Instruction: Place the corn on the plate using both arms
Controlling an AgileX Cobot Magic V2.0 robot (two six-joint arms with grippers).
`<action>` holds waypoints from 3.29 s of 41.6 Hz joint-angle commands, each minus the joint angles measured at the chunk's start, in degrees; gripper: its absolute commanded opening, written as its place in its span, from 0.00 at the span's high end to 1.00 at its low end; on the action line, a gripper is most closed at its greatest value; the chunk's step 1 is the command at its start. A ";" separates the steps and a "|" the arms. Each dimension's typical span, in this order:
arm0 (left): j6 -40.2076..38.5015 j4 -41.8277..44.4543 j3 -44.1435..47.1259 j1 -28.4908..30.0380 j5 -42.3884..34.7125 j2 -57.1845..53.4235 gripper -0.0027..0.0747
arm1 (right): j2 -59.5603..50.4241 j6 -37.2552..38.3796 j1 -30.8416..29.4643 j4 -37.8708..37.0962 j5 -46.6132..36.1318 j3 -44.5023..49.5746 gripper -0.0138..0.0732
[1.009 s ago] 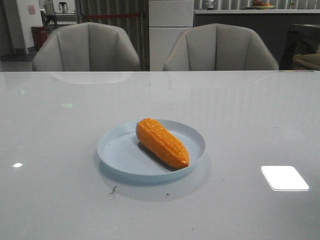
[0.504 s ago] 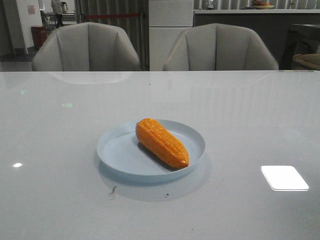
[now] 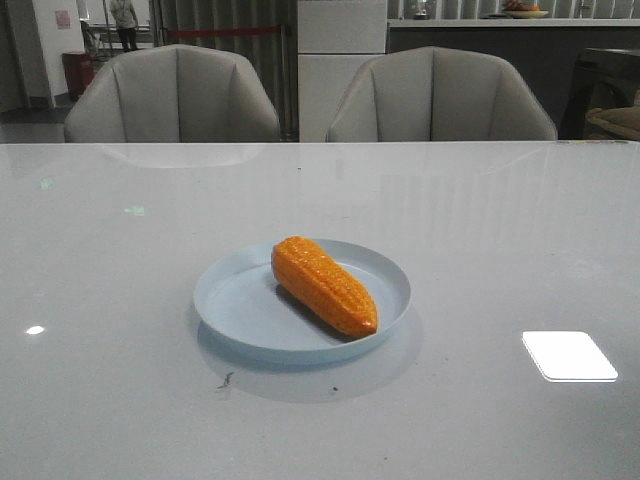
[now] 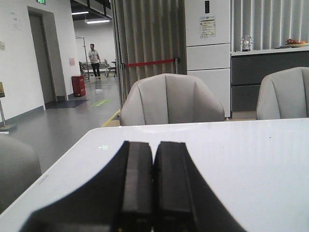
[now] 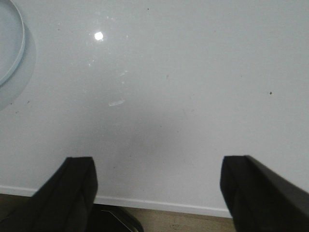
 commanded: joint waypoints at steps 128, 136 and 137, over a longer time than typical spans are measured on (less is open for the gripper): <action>-0.03 -0.44 2.13 0.10 -4.32 -1.02 0.85 | -49.97 -0.44 8.01 0.36 -53.33 46.15 0.78; -0.03 -0.44 2.13 0.10 -4.32 -1.02 0.85 | -49.97 -0.44 8.01 0.36 -53.33 46.15 0.78; -0.03 -0.44 2.13 0.10 -4.32 -1.02 0.85 | -49.97 -0.44 8.01 0.36 -53.33 46.15 0.78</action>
